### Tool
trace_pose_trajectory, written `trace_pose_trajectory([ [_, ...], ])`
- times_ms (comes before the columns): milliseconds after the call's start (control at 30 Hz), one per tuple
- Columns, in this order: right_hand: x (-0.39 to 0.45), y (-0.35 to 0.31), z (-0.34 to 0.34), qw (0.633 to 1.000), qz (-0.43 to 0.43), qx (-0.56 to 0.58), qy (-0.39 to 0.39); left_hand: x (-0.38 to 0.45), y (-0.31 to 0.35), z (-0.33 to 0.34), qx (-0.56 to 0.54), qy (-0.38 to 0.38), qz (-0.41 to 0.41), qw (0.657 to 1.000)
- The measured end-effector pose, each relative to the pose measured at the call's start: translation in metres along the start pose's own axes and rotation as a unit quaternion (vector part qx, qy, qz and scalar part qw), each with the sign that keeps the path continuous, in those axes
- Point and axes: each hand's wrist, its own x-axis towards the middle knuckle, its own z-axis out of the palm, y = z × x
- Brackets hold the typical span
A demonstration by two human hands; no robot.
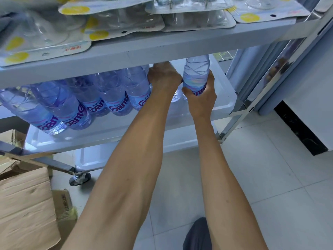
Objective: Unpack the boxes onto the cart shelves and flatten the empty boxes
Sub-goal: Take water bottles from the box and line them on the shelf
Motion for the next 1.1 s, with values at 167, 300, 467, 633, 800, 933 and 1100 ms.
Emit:
trace_pose_trajectory([
  [167,0.001,-0.003,-0.005,1.000,-0.003,0.003,0.014,-0.007,-0.005,0.002,-0.065,0.004,-0.024,0.998],
  [300,0.001,-0.004,-0.013,1.000,0.014,0.005,0.024,-0.022,-0.009,0.008,-0.130,0.013,-0.016,0.991],
  [467,-0.002,-0.004,-0.025,0.998,0.032,0.028,0.046,-0.055,-0.020,0.030,-0.334,0.098,0.001,0.937],
  [633,-0.014,-0.007,-0.027,0.999,0.033,0.029,0.014,-0.087,-0.038,0.052,-0.475,0.136,0.052,0.868],
  [800,-0.023,-0.010,-0.026,0.997,0.044,0.055,-0.017,-0.110,-0.048,0.059,-0.480,0.180,0.076,0.855],
  [933,-0.022,-0.009,-0.029,0.997,0.035,0.040,-0.056,-0.112,-0.054,0.059,-0.409,0.177,0.053,0.893],
  [1100,-0.027,-0.012,-0.024,0.994,0.032,0.072,-0.082,-0.115,-0.057,0.052,-0.379,0.207,0.003,0.902],
])
